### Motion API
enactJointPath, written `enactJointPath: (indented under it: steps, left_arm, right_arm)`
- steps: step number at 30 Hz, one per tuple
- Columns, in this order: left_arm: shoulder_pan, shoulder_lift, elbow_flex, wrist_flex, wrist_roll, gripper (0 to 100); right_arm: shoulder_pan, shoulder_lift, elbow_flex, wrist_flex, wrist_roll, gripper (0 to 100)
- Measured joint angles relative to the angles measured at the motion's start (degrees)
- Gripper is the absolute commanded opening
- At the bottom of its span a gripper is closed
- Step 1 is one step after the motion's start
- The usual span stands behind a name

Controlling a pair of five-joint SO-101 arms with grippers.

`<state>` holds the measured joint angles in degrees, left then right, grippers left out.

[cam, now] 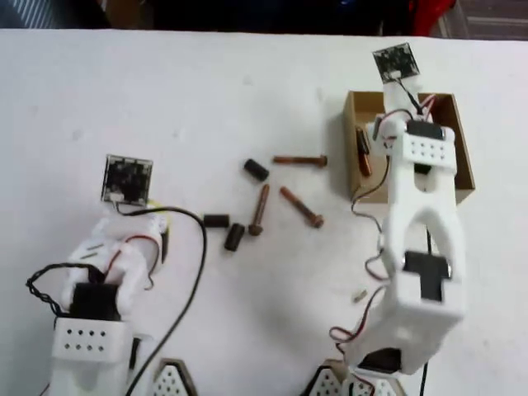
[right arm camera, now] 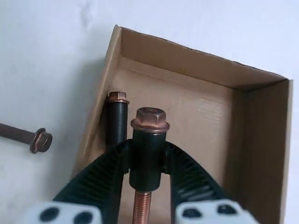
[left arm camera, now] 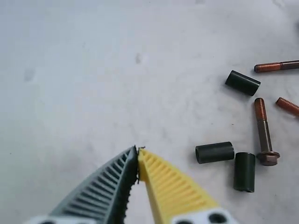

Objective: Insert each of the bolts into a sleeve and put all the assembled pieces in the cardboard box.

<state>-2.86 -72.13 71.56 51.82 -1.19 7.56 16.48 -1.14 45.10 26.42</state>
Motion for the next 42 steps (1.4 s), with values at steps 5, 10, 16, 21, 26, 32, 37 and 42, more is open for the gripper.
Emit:
enactJointPath:
  steps: [5,10,16,21,26,32,37,42]
  left_arm:
    - [0.00,0.00,0.00,0.00,0.00,4]
    - [0.00,0.00,0.00,0.00,0.00,4]
    - [0.00,0.00,0.00,0.00,0.00,4]
    - [0.00,0.00,0.00,0.00,0.00,4]
    - [0.00,0.00,0.00,0.00,0.00,4]
    - [0.00,0.00,0.00,0.00,0.00,4]
    - [0.00,0.00,0.00,0.00,0.00,4]
    - [0.00,0.00,0.00,0.00,0.00,4]
  right_arm:
    - [0.00,10.99,-11.60,4.84,0.18,1.7]
    - [0.00,20.48,-23.65,10.64,0.18,1.7]
    - [0.00,30.07,-34.29,13.36,0.18,2.2]
    - [0.09,34.20,-40.09,16.35,0.18,6.1]
    - [-0.18,35.08,-45.10,22.07,0.18,21.0]
    - [-1.41,34.99,-54.42,30.33,0.18,19.7]
    - [-2.46,34.99,-67.78,40.70,0.18,16.2]
    - [-5.98,34.99,-85.63,52.84,0.18,10.8]
